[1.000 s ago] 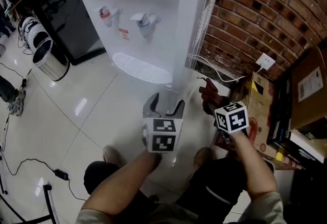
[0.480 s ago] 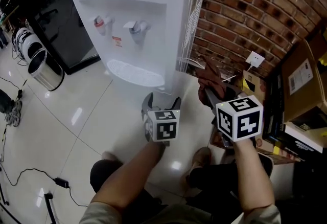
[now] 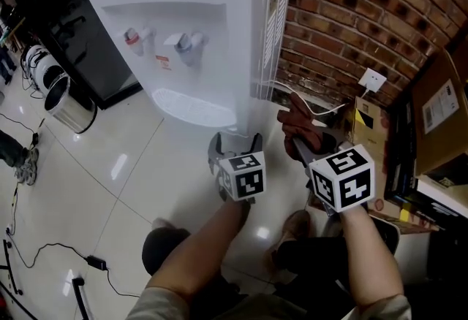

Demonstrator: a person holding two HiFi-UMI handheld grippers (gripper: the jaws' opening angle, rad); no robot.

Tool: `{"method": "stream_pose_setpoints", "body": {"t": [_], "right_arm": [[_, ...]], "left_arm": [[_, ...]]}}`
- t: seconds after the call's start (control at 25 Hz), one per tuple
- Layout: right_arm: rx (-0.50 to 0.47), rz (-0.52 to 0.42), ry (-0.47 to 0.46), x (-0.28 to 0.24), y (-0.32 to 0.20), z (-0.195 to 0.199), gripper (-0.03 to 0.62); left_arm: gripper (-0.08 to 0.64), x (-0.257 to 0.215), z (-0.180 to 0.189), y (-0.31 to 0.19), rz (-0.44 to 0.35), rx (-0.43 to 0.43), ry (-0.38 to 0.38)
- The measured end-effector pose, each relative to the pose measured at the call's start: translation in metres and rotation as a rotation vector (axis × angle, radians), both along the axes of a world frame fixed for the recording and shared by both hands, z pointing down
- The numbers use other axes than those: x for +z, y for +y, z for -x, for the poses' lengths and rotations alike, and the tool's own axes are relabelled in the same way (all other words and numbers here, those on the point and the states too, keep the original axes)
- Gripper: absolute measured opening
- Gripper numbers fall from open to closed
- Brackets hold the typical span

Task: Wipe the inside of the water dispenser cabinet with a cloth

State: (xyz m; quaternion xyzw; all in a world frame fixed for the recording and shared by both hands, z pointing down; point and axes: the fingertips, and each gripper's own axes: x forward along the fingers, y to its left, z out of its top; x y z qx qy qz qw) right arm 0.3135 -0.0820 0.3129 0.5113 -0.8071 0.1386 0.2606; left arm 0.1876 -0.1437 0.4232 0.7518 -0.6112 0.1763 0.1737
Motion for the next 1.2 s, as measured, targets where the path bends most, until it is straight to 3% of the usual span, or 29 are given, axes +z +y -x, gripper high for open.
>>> {"method": "stream_pose_setpoints", "body": {"t": [0.16, 0.28, 0.76, 1.0, 1.2], "right_arm": [[-0.021, 0.015, 0.017, 0.01, 0.001, 0.001, 0.107], [-0.032, 0.024, 0.021, 0.013, 0.004, -0.001, 0.106], [-0.103, -0.025, -0.022, -0.011, 0.008, 0.032, 0.106], [-0.176, -0.058, 0.016, -0.02, 0.023, 0.059, 0.106], [-0.248, -0.073, 0.015, -0.015, 0.036, 0.083, 0.106]], "left_arm": [[0.388, 0.0, 0.008, -0.004, -0.014, -0.071, -0.026], [0.388, 0.001, 0.01, -0.004, -0.017, -0.068, -0.031], [0.387, 0.0, 0.033, 0.032, 0.036, 0.055, -0.08], [0.32, -0.003, 0.05, 0.063, 0.071, 0.169, -0.117], [0.283, -0.005, 0.079, 0.09, 0.064, 0.211, -0.169]]}}
